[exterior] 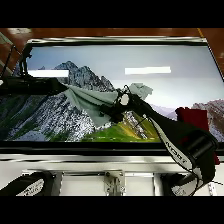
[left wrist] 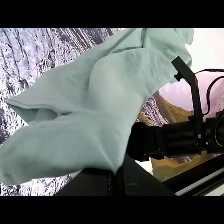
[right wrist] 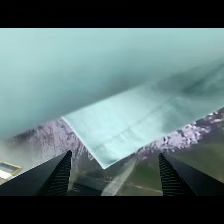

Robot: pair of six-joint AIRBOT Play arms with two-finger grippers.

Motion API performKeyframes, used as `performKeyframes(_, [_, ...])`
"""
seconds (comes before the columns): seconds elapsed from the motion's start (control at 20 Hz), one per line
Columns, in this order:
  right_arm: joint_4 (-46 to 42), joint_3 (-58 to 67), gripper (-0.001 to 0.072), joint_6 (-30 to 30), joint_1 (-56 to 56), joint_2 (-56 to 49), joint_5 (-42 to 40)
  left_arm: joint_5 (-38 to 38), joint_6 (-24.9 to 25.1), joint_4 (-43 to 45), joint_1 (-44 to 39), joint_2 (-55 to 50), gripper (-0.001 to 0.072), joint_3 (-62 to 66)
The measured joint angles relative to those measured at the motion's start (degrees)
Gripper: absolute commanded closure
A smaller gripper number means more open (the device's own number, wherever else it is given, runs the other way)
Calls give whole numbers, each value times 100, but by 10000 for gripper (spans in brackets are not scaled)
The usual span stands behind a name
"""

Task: Fold the shirts.

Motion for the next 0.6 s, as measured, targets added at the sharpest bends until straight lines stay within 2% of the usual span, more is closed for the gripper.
performKeyframes(0.4, [-188,-13,47,708,326,-208,-267,0,57,-101,0,0,670,4])
performKeyframes(0.5, [-188,-11,151,957,424,-264,-518,-2,144,-256,0,0,670,4])
performKeyframes(0.6, [-184,-9,161,1266,494,-313,-754,2,219,-413,0,0,670,4])
